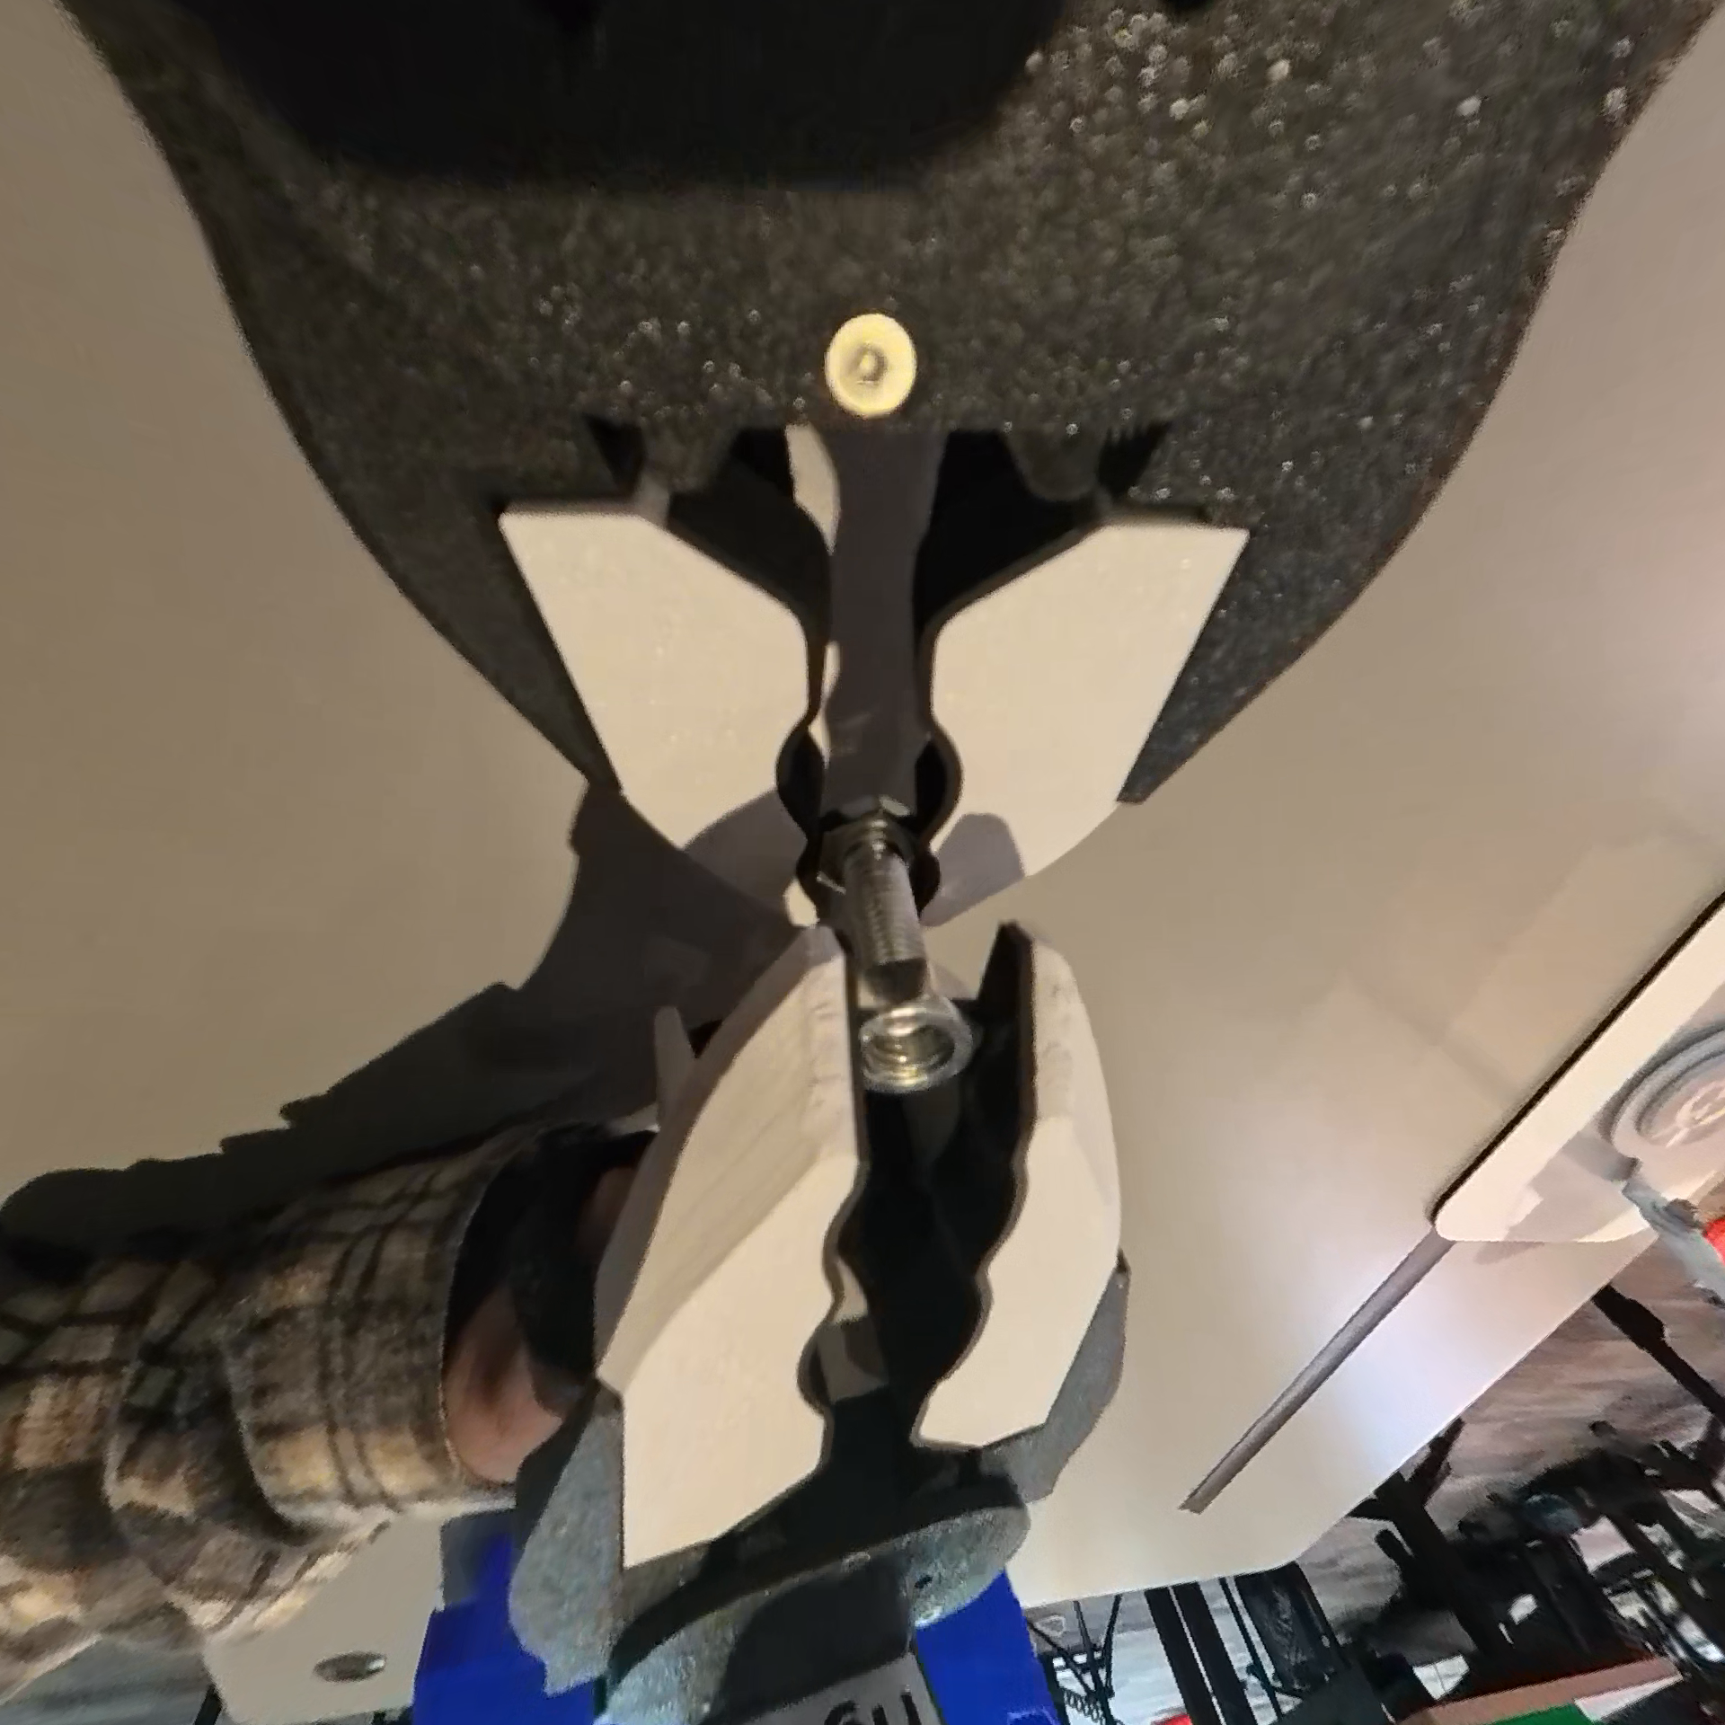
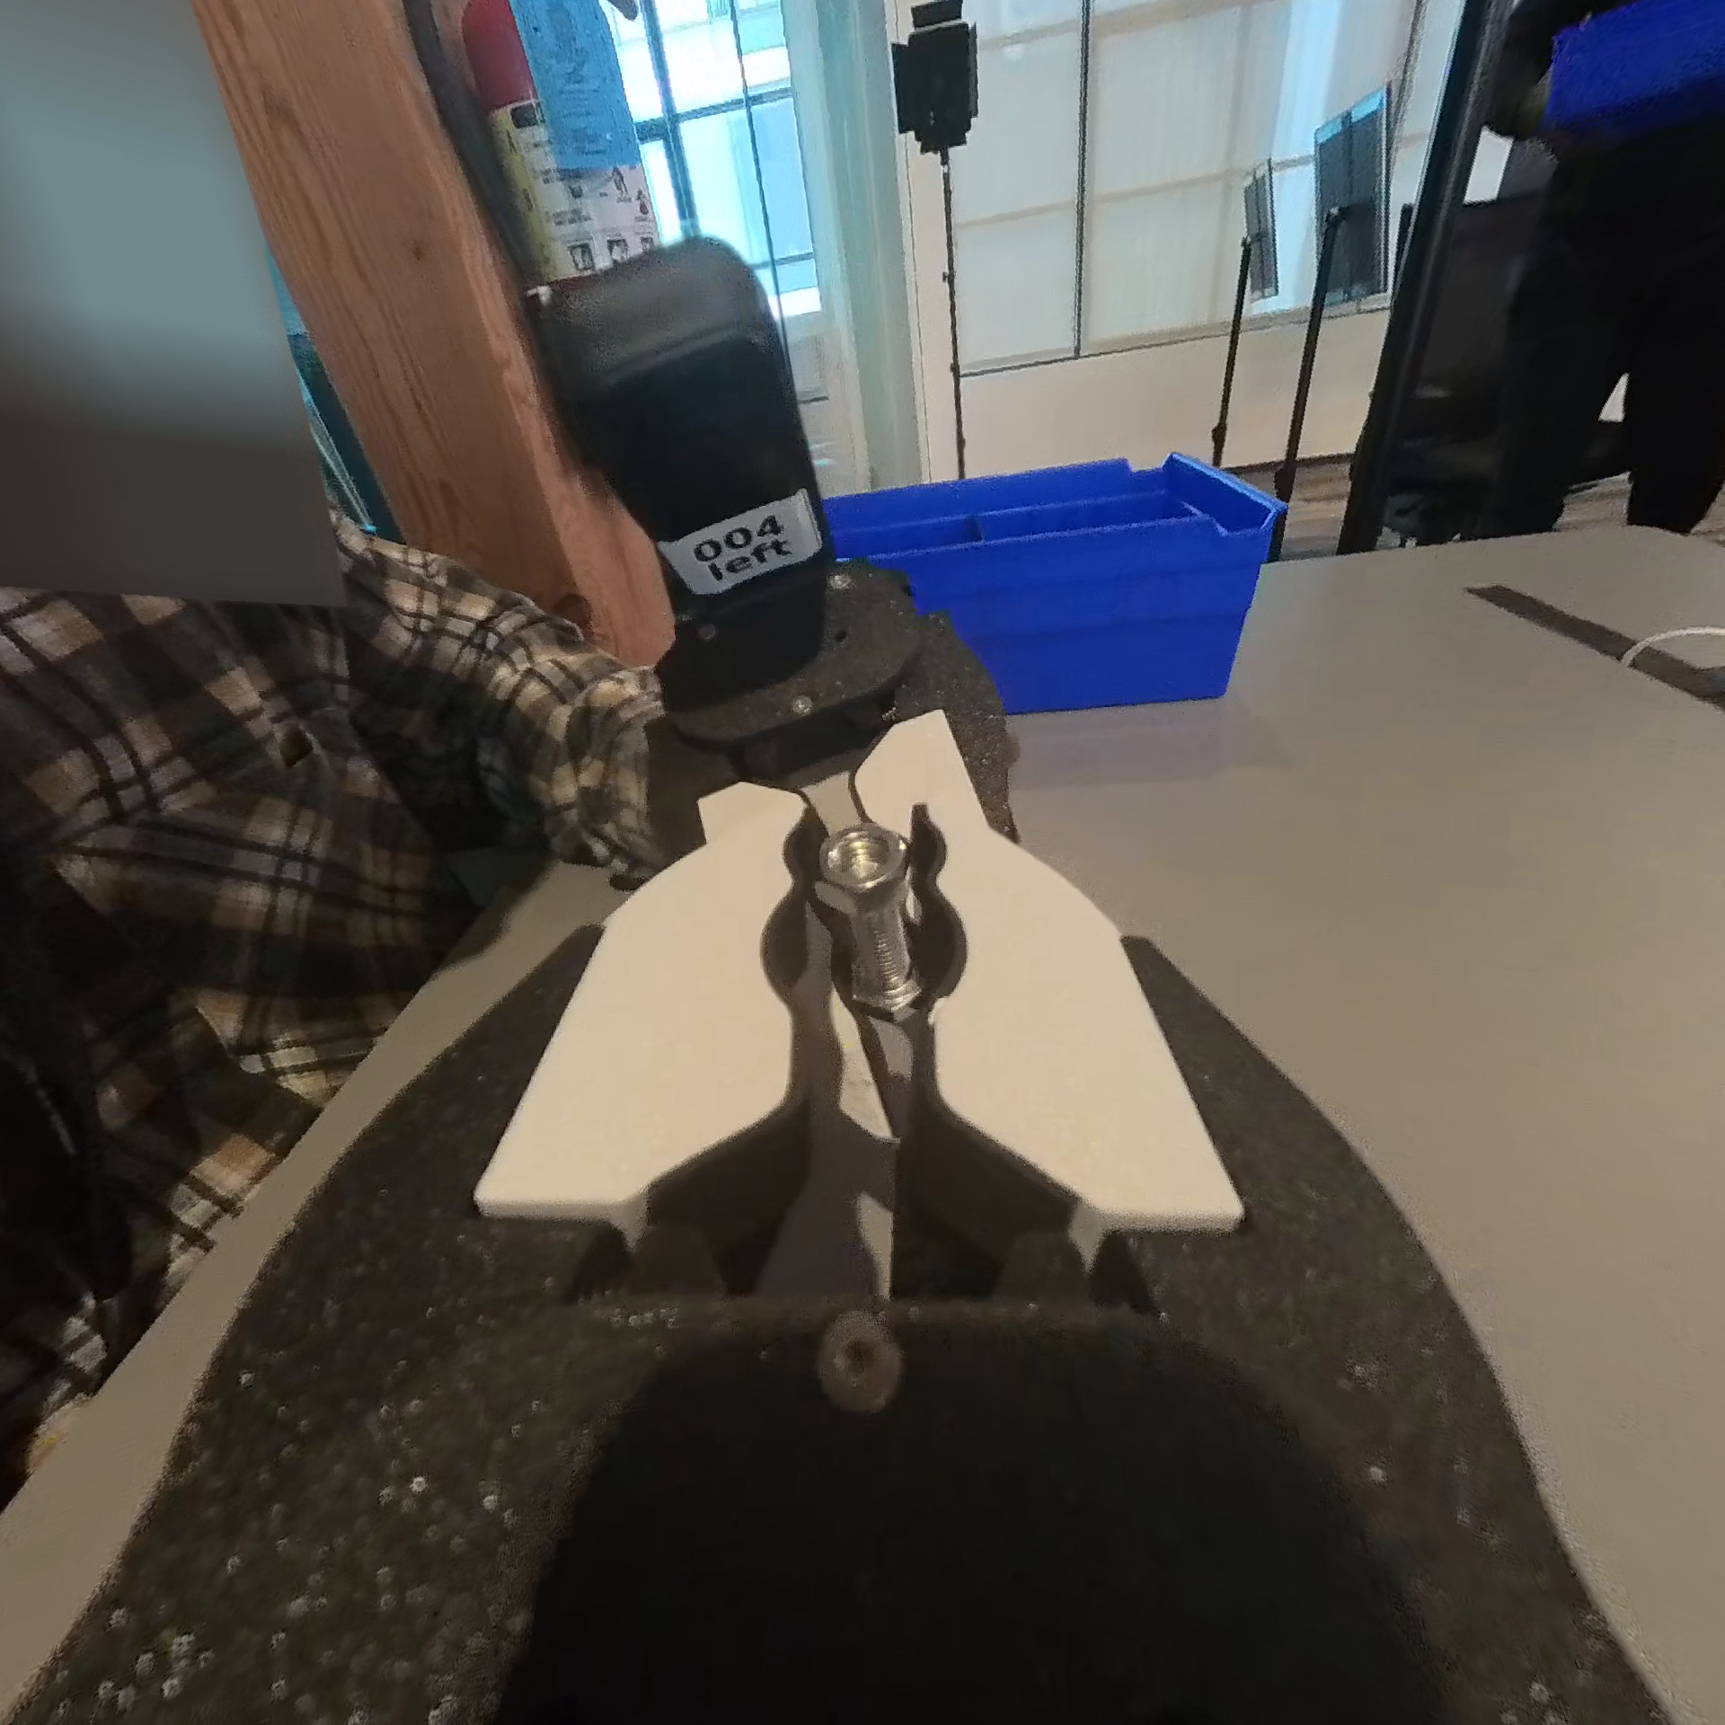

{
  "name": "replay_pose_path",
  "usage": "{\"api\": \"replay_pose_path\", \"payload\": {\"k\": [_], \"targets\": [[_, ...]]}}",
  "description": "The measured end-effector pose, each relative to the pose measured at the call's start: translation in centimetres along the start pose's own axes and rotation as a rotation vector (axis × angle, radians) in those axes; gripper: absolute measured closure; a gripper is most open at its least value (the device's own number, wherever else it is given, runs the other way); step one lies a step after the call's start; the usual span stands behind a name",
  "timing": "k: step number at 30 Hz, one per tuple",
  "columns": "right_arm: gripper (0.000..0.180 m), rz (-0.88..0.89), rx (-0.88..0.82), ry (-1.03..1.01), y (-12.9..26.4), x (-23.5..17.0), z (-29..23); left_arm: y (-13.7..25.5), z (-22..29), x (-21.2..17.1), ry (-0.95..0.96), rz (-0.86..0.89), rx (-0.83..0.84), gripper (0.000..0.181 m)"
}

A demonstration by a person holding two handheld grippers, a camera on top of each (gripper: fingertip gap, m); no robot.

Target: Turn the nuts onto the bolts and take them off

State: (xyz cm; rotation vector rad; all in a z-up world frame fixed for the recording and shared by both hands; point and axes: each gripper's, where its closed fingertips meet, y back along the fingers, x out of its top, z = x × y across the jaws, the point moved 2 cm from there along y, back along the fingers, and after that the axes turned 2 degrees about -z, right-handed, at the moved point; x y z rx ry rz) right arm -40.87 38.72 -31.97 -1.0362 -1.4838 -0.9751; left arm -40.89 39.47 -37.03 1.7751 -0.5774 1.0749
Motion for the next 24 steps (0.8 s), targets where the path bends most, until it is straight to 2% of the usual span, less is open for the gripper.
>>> {"api": "replay_pose_path", "payload": {"k": [7,24], "targets": [[0.161,0.025,0.013,-0.042,-0.09,-0.37,-0.06,-0.22,0.2,-0.26,0.006,-0.021,0.002,0.167],[0.16,0.038,0.007,-0.001,0.01,-0.25,0.01,-0.13,0.24,0.0,0.032,-0.005,-0.026,0.166]]}}
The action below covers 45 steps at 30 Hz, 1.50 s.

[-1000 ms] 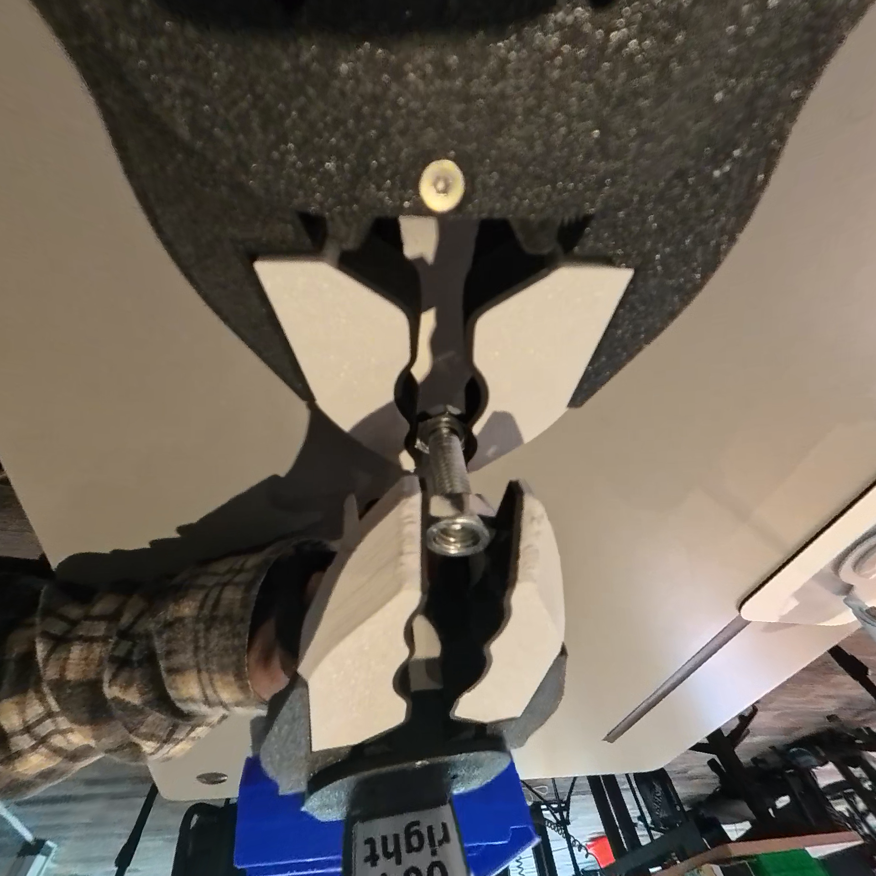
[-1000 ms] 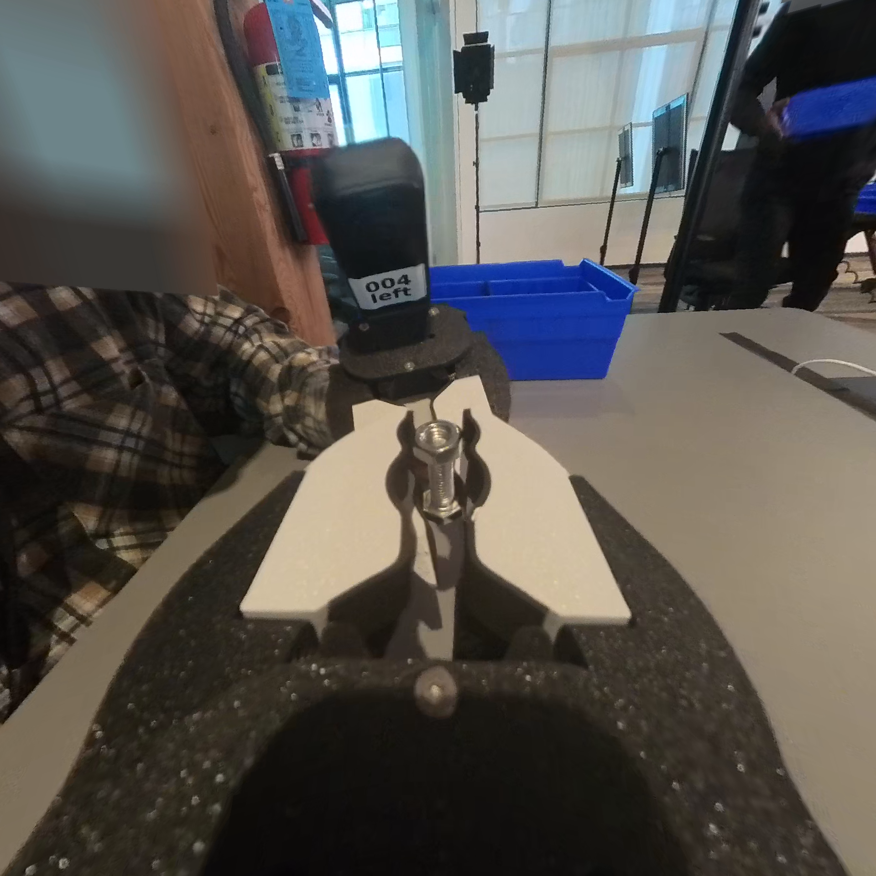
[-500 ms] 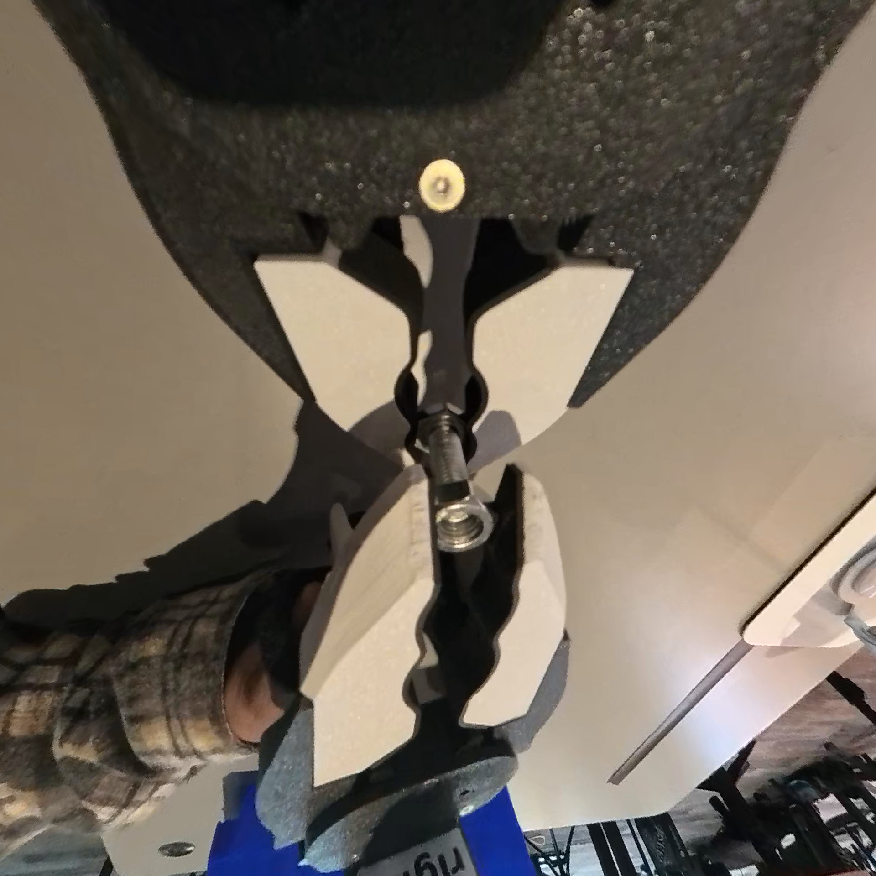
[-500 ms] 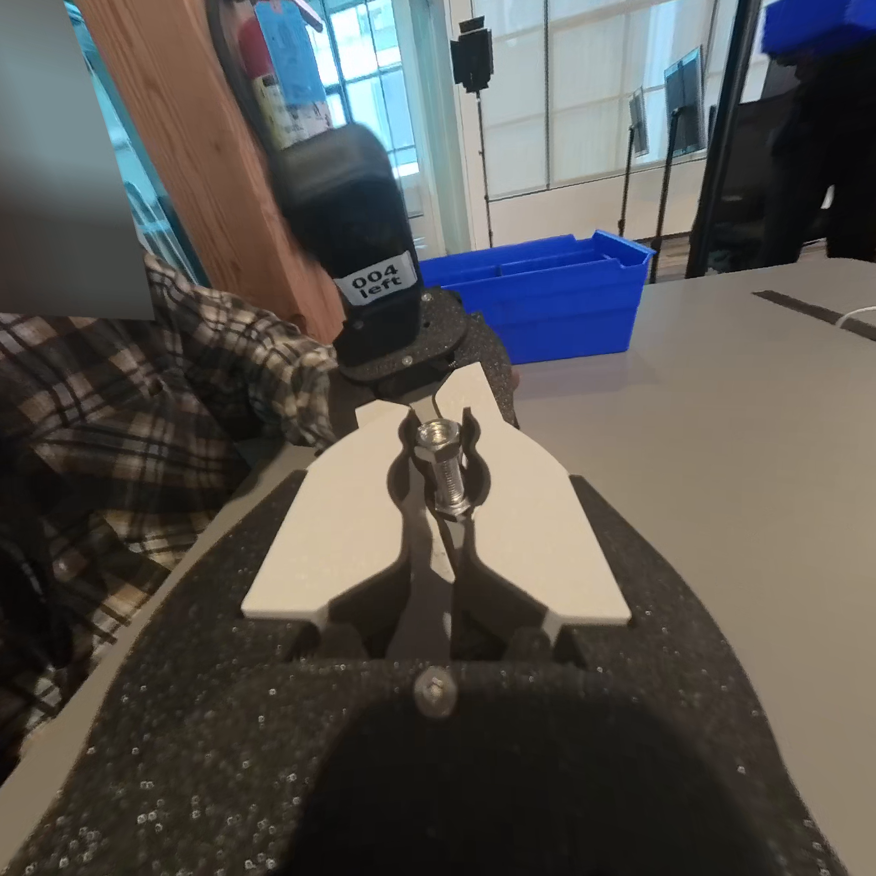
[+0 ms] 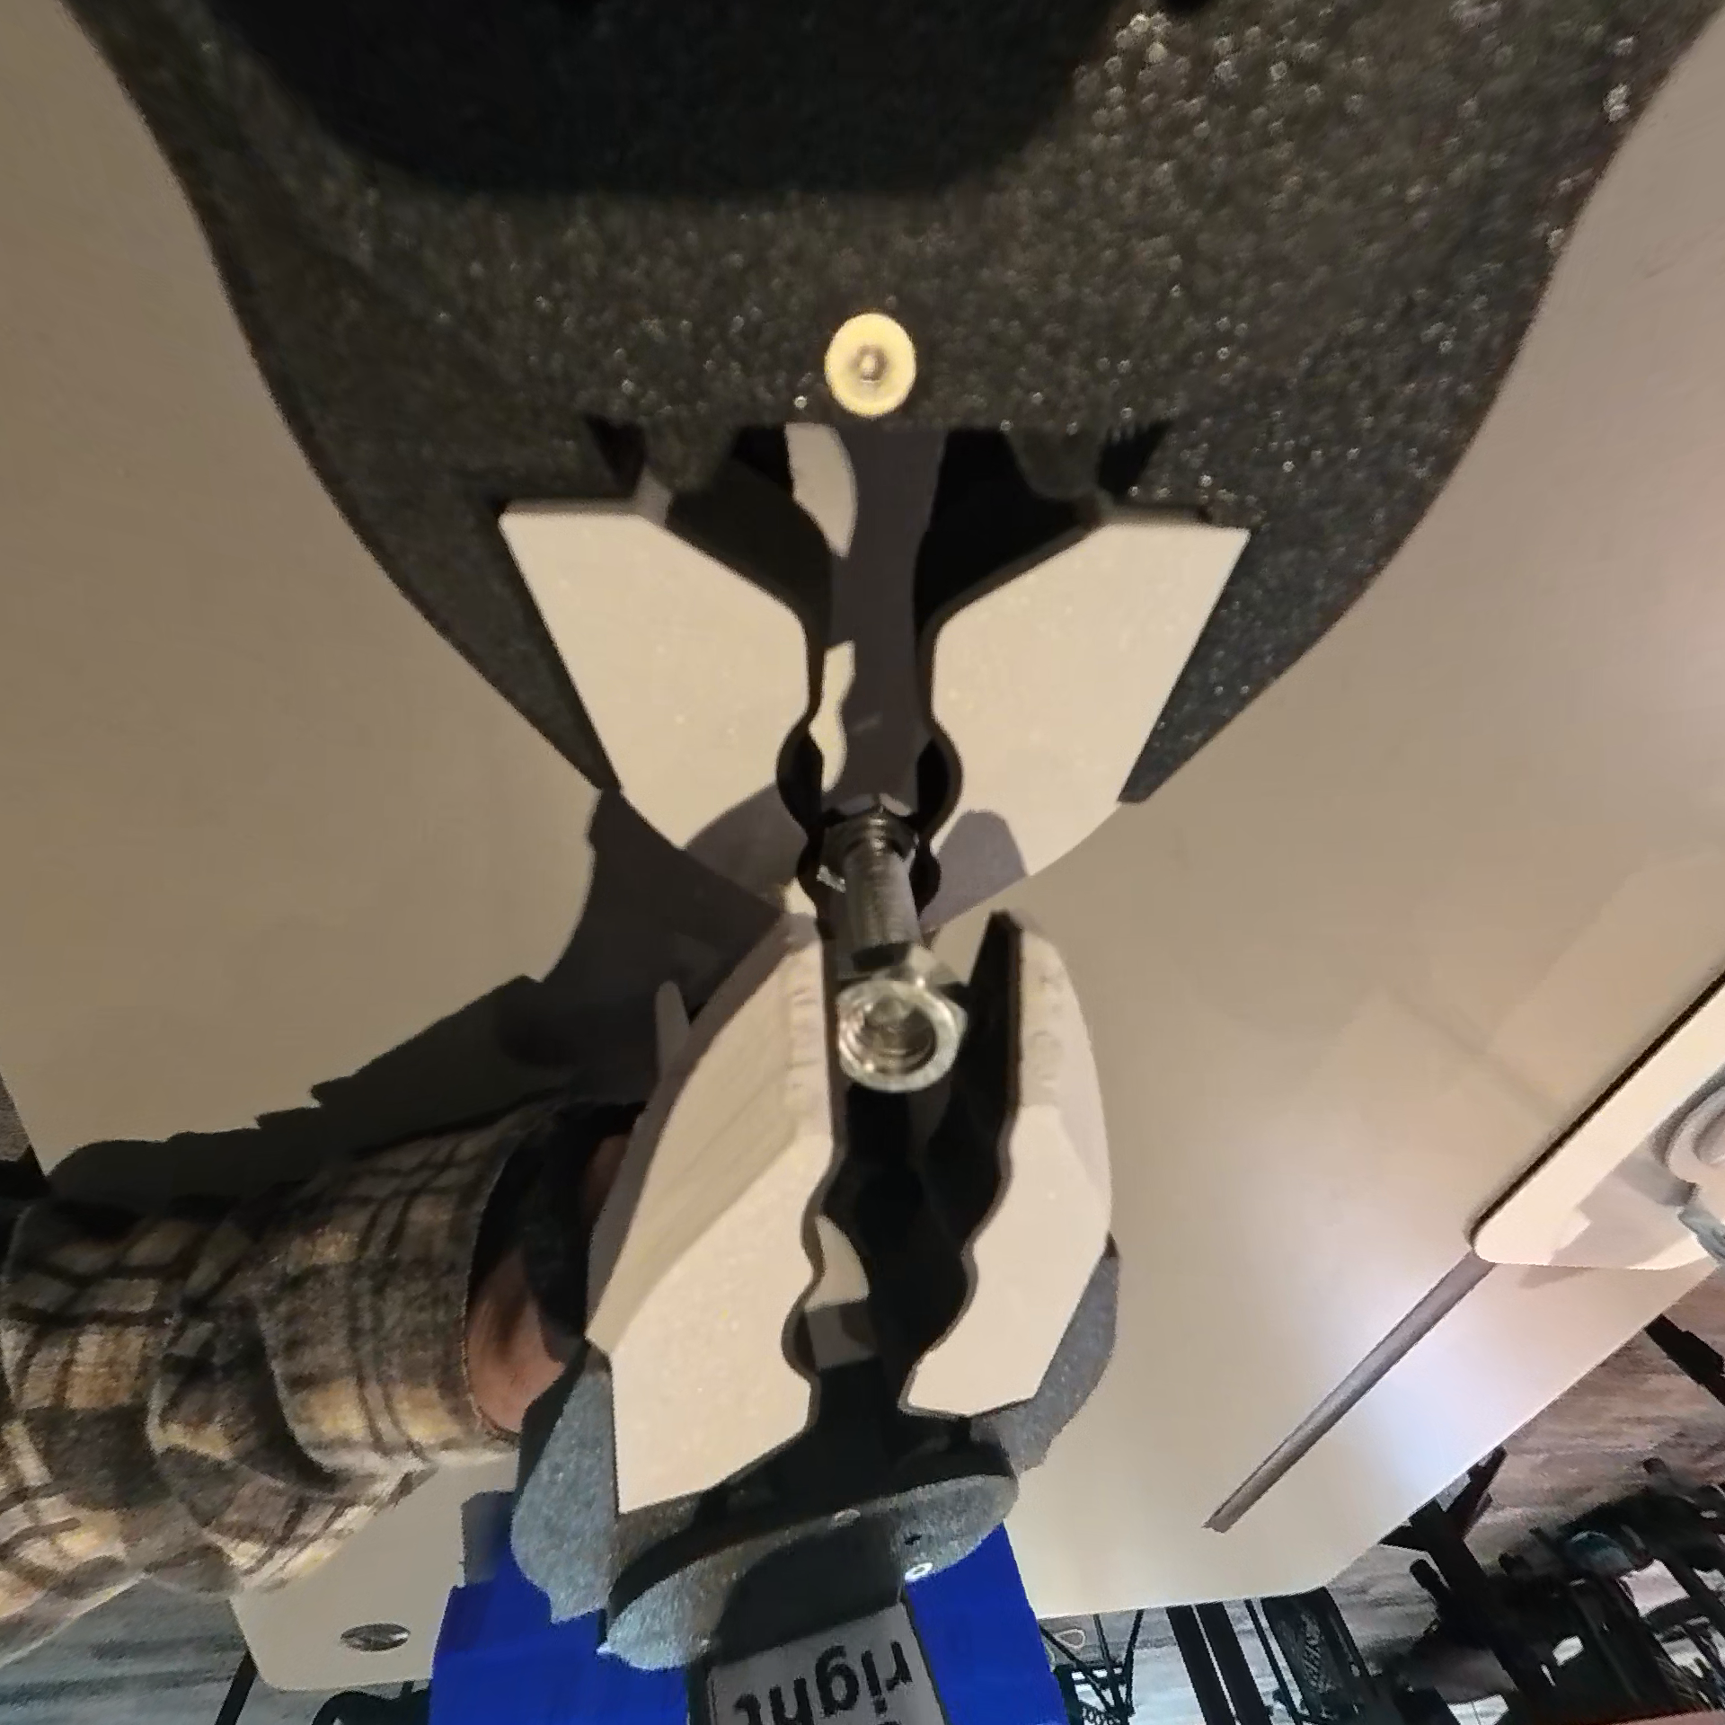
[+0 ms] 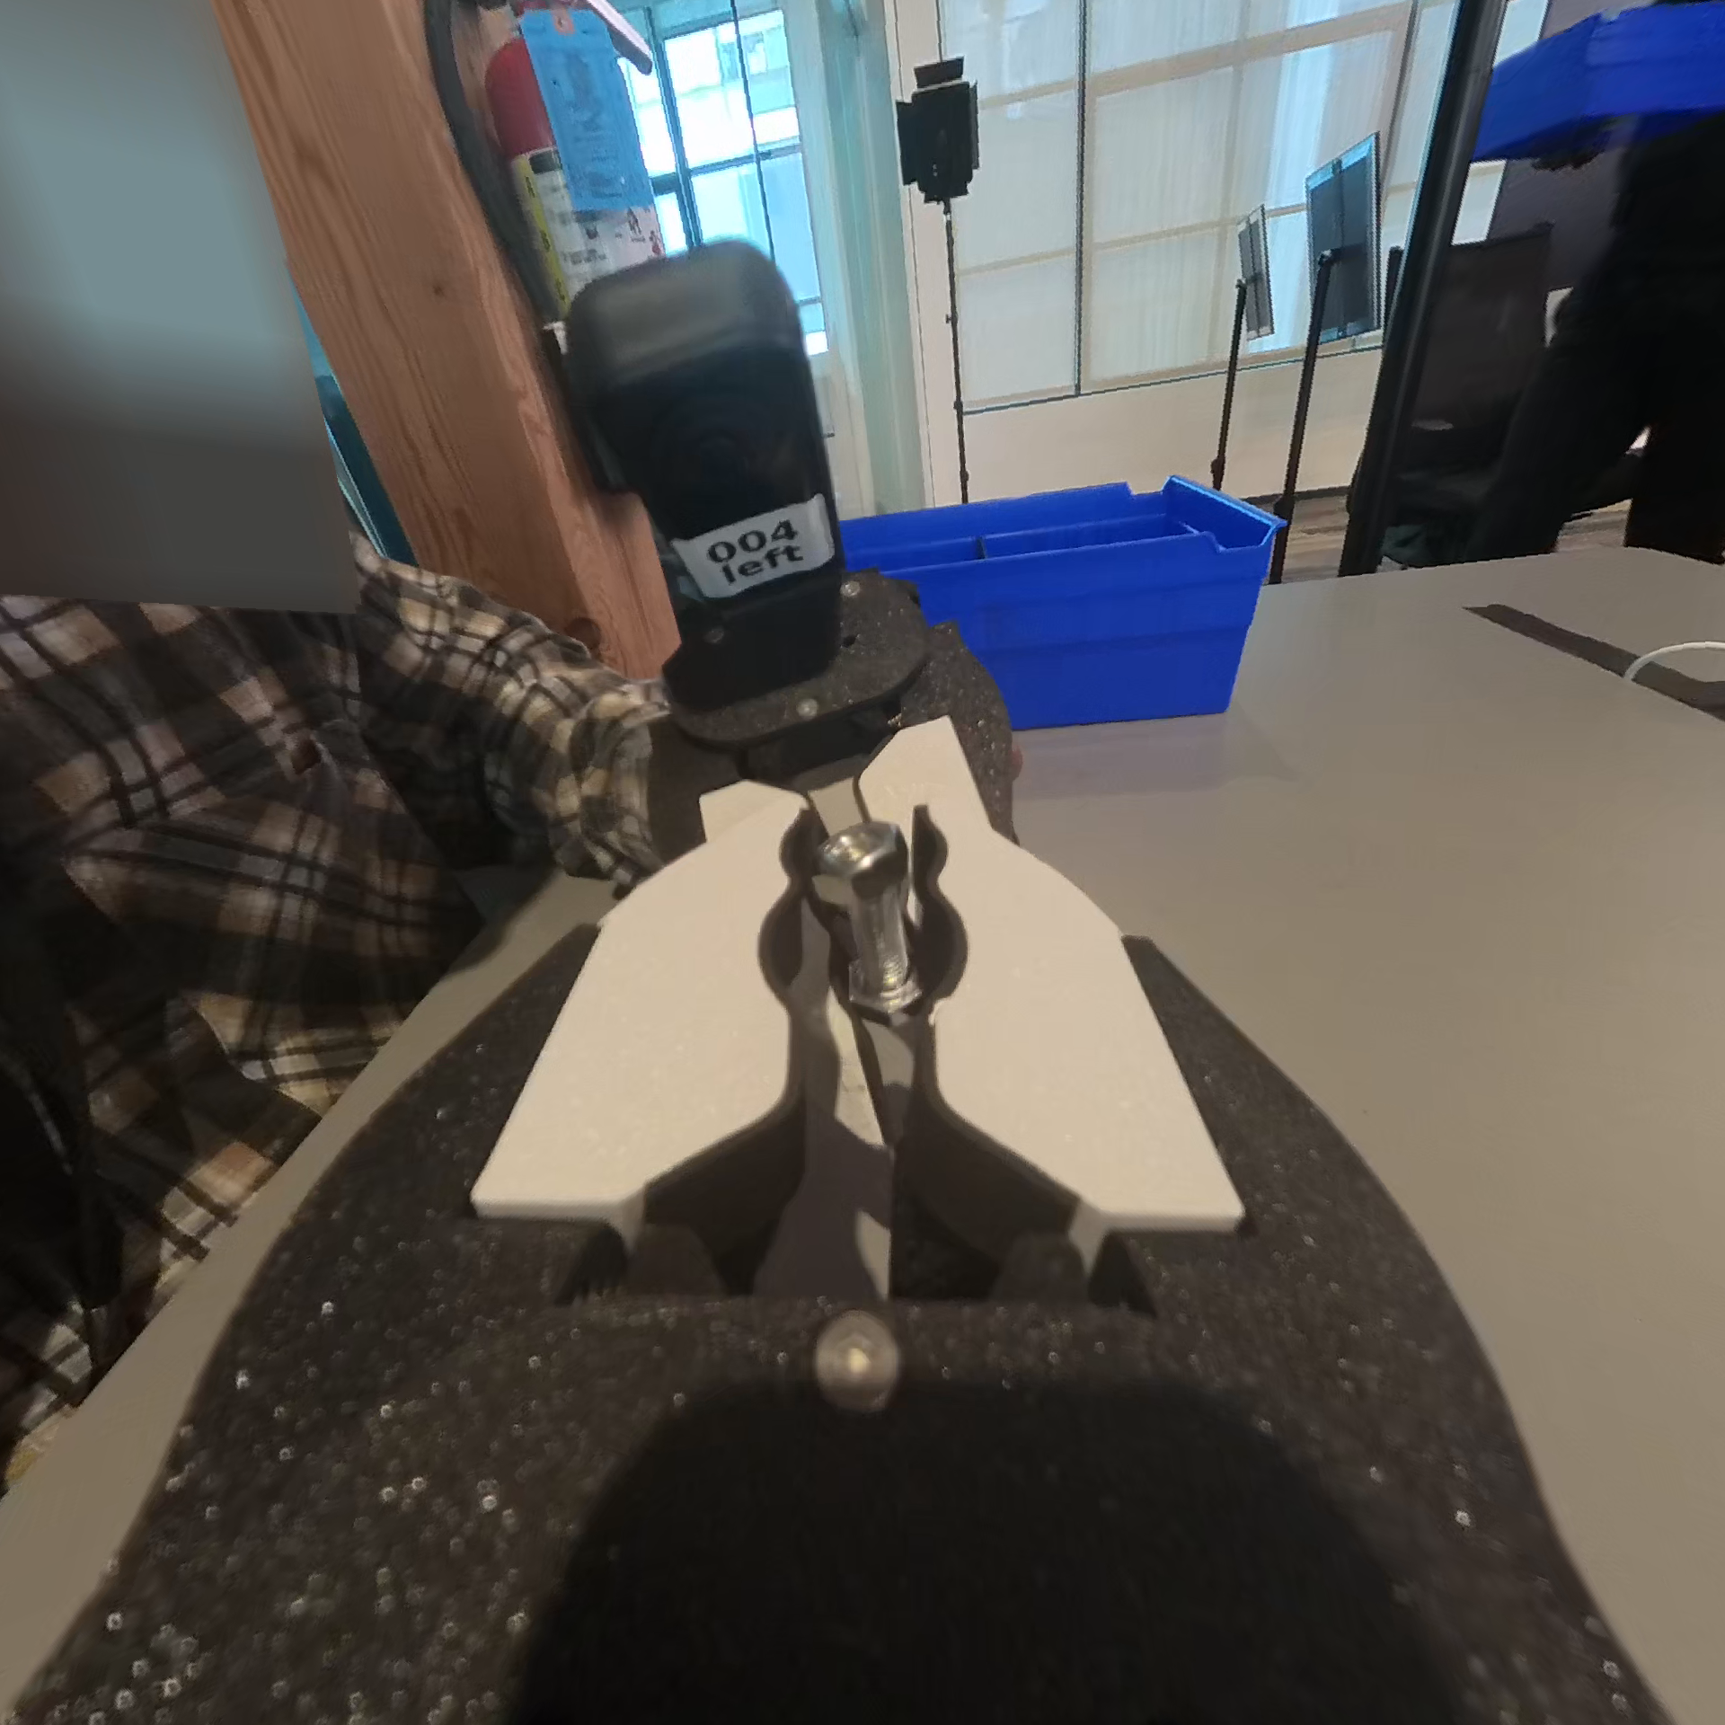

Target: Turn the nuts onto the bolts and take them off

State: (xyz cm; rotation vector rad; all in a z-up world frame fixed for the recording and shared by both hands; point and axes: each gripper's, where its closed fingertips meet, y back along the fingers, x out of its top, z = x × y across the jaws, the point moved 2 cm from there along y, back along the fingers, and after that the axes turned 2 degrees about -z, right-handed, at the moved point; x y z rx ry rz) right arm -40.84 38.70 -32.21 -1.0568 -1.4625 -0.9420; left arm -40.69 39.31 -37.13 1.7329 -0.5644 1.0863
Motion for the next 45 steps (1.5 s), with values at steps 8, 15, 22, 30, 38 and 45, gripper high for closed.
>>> {"api": "replay_pose_path", "payload": {"k": [8,15,22,30,38,45], "targets": [[0.161,0.031,0.034,-0.04,0.1,-0.1,-0.1,0.0,0.0,-0.1,-0.003,-0.002,-0.005,0.166],[0.161,-0.033,-0.062,0.005,2.3,1.6,1.0,-0.1,-0.3,-0.6,0.0,-0.042,0.007,0.166],[0.161,-0.609,-0.259,0.038,8.3,-4.0,4.8,1.0,-2.0,-0.6,0.059,-0.027,0.038,0.166],[0.161,-0.893,-0.223,0.036,9.1,-9.1,5.7,1.4,-2.2,-0.5,0.053,-0.017,0.038,0.166],[0.161,-0.888,-0.213,0.04,9.3,-9.5,5.8,1.8,-2.3,0.1,0.087,0.043,0.013,0.166],[0.152,-0.883,-0.209,0.065,9.5,-9.6,5.7,1.6,-2.1,0.1,0.092,0.052,-0.003,0.166]]}}
